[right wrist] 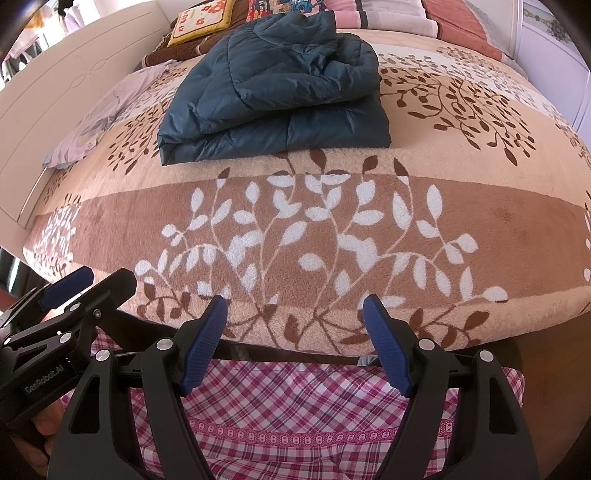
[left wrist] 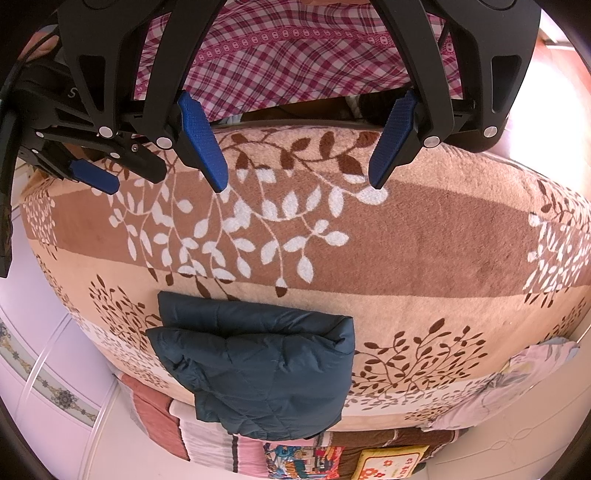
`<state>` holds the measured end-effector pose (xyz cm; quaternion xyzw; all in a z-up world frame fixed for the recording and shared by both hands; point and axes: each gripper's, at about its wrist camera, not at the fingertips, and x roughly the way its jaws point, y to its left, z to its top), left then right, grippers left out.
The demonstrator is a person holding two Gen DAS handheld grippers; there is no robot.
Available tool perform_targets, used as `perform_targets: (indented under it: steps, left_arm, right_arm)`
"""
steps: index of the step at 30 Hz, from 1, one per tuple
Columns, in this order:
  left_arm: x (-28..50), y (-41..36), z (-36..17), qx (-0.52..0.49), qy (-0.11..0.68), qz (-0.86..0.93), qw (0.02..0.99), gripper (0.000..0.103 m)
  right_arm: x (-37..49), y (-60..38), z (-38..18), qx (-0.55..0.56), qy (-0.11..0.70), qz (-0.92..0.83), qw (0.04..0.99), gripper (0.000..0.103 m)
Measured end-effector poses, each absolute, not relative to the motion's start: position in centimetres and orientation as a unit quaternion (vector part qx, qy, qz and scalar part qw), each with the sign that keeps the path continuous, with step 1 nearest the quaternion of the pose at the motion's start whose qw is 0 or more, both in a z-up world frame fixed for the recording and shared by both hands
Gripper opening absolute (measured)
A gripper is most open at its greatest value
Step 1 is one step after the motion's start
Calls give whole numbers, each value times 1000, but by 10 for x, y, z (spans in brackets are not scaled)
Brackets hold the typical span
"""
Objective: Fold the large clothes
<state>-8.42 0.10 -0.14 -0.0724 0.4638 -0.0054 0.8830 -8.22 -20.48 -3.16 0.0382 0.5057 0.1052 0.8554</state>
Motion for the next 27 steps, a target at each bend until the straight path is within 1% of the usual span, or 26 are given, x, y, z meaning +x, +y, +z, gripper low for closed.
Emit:
perform_targets:
  steps: [27]
  left_arm:
    - [-87, 12, 1, -69, 466, -5, 882, 78]
  right_arm:
    - [-81, -205, -32, 33, 507, 109, 854, 74]
